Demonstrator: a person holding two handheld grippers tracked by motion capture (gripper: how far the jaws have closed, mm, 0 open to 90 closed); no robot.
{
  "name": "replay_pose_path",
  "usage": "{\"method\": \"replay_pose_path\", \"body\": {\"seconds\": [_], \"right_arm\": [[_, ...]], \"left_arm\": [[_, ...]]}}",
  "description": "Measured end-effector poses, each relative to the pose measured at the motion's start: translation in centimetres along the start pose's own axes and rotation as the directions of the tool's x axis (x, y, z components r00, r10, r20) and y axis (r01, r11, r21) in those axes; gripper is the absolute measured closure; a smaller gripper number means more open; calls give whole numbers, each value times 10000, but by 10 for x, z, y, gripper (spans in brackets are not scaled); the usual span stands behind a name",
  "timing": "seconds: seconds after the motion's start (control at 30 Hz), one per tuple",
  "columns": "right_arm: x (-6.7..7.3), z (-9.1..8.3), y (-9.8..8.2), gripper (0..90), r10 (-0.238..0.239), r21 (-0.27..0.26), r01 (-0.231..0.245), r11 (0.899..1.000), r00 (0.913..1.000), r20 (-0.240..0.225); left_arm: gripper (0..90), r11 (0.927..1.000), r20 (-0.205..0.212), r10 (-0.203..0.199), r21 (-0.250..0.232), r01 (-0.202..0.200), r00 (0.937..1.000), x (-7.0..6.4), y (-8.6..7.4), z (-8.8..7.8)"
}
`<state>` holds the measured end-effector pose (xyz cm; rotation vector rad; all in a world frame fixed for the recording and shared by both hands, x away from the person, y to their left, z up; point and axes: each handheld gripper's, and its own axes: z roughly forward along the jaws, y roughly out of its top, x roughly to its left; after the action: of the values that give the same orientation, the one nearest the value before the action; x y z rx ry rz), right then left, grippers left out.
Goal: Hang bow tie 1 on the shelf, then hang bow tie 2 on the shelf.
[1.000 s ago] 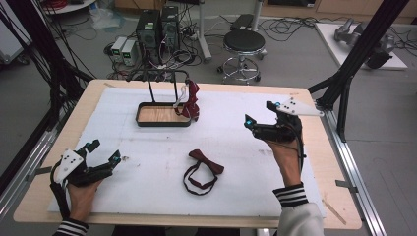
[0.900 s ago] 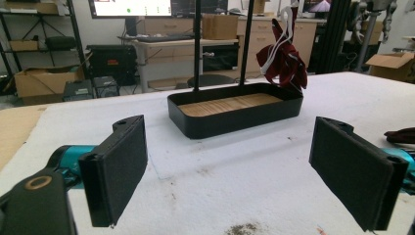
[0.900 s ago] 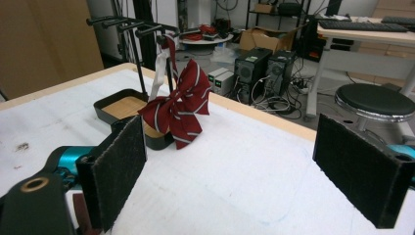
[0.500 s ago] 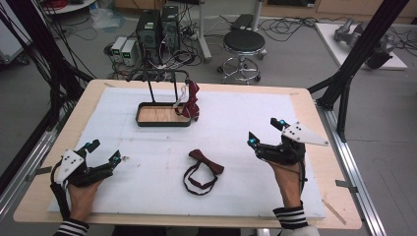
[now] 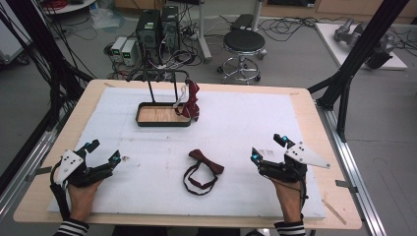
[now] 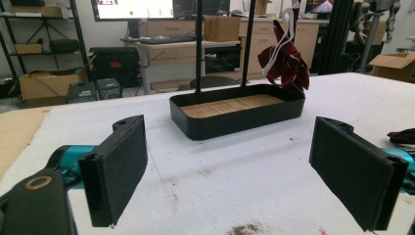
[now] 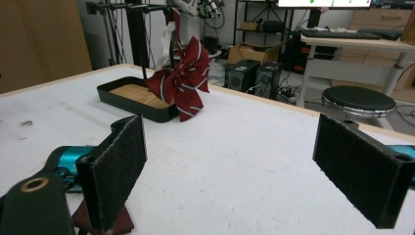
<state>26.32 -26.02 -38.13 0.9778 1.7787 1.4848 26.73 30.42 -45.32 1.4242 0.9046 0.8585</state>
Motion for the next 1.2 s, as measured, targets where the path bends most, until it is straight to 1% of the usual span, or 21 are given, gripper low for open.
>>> {"method": "replay_pose_path", "body": {"seconds": [0.1, 0.2, 0.23, 0.43, 0.6, 0.73, 0.77, 0.87, 0.9, 0.93, 0.97, 1.03, 1.07, 1.1, 1.17, 1.2], "right_arm": [[0, 0, -4, 116, 141, 60, -142, 9999, 9999, 11], [3, 0, -3, 116, 87, 54, -87, 9999, 9999, -70], [3, 0, -3, 116, -43, 54, 43, 10000, 10000, -83], [2, 0, -3, 116, 46, 128, -45, 9999, 10000, -49], [2, 2, -2, 116, -95, 212, 97, 9997, 9999, -102], [2, 7, 0, 115, -248, 464, 268, 9986, 9988, -433], [3, 8, 1, 115, -221, 575, 250, 9980, 9984, -511], [5, 12, 3, 116, -391, 768, 451, 9960, 9962, -778], [6, 13, 4, 116, -456, 830, 531, 9951, 9949, -899], [7, 16, 5, 116, -640, 922, 738, 9930, 9925, -1043], [7, 16, 5, 116, -640, 922, 738, 9930, 9925, -1043], [9, 18, 5, 116, -694, 1024, 824, 9913, 9898, -1243], [11, 20, 5, 116, -755, 1180, 932, 9886, 9863, -1467], [11, 20, 5, 116, -755, 1180, 932, 9886, 9863, -1467], [15, 25, 5, 116, -933, 1409, 1198, 9827, 9790, -1814], [15, 25, 5, 116, -933, 1409, 1198, 9827, 9790, -1814]], "left_arm": [[147, 10000, -39, 59, -2, -59, 10000, -1, 0, 0], [147, 10000, -27, -9, -9, 9, 10000, 0, 0, 0], [147, 10000, -26, -27, -29, 27, 10000, 0, 0, 0], [148, 10000, -23, -54, -64, 54, 10000, 0, 0, 0], [147, 10000, -6, -36, -26, 36, 10000, 0, 0, 0], [147, 10000, 18, -79, -5, 79, 10000, 1, 0, 0], [147, 10000, 16, -76, -3, 76, 10000, 0, 0, 0], [147, 10000, 25, -90, -9, 90, 10000, 1, 0, 0], [147, 9999, 21, -122, -1, 122, 9999, 1, 0, 0], [147, 9999, 23, -128, 6, 128, 9999, 1, 0, 0], [147, 9999, 25, -130, 12, 130, 9999, 1, 0, 0], [147, 10000, 22, -90, 23, 90, 10000, 1, 0, 0], [147, 10000, 14, -79, 29, 79, 10000, 1, 0, 0], [147, 10000, 7, -56, 43, 56, 10000, 1, 0, 1], [147, 10000, 9, -24, 46, 24, 10000, 0, 0, 0], [147, 10000, 22, -32, 19, 32, 10000, 0, 0, 0]]}}
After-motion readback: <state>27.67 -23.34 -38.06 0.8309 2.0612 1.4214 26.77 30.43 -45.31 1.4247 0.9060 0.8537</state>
